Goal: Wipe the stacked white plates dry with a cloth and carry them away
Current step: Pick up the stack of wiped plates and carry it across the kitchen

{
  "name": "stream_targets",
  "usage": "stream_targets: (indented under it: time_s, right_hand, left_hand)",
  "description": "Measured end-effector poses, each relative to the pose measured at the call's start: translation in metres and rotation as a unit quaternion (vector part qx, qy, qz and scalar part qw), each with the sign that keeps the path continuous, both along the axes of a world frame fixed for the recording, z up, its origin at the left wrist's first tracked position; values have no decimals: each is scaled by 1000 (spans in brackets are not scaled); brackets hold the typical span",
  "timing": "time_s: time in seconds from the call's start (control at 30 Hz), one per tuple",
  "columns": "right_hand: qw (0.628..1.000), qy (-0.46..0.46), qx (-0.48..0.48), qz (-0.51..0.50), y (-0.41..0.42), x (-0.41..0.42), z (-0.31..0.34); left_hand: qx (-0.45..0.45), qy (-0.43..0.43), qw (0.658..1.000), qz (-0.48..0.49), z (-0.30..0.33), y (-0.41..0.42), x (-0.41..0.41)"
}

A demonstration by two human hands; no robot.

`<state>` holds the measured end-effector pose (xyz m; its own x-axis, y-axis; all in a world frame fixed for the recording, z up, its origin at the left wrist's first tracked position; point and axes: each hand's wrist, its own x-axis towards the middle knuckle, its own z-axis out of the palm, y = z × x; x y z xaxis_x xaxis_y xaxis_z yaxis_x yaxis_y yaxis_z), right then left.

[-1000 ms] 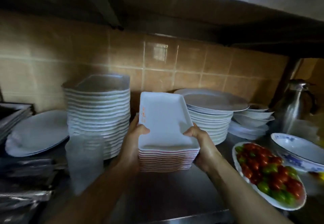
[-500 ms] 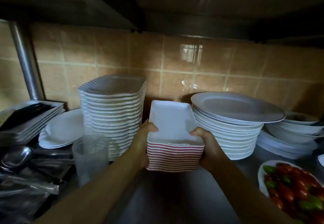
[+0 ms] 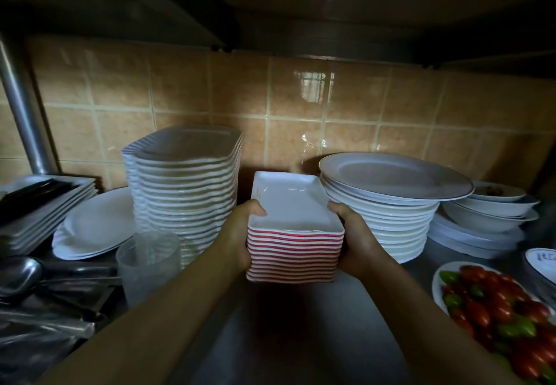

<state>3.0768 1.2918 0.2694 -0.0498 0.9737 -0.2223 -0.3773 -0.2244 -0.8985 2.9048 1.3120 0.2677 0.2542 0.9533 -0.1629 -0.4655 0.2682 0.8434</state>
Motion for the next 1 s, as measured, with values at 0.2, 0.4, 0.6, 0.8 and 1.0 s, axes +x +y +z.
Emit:
stream_targets:
  time_s: [0.2, 0.4, 0.6, 0.8, 1.0]
  right_hand:
    - [973, -141, 169, -62, -42, -4, -11]
    - [472, -736, 449, -184, -53, -10, -43]
    - [382, -799, 424, -189, -34, -16, -50]
    - [347, -790, 452, -226, -32, -17, -55]
    - [344, -784, 467, -220, -29, -14, -50]
  left_hand:
    - [-1, 16, 1000, -2, 4, 1, 1]
    - [-16, 46, 999, -4, 7, 2, 0]
    - [-9, 67, 998, 9, 12, 0, 3]
    - [-13, 78, 997, 11, 11, 1, 2]
    - [-4, 75, 997, -3, 10, 3, 1]
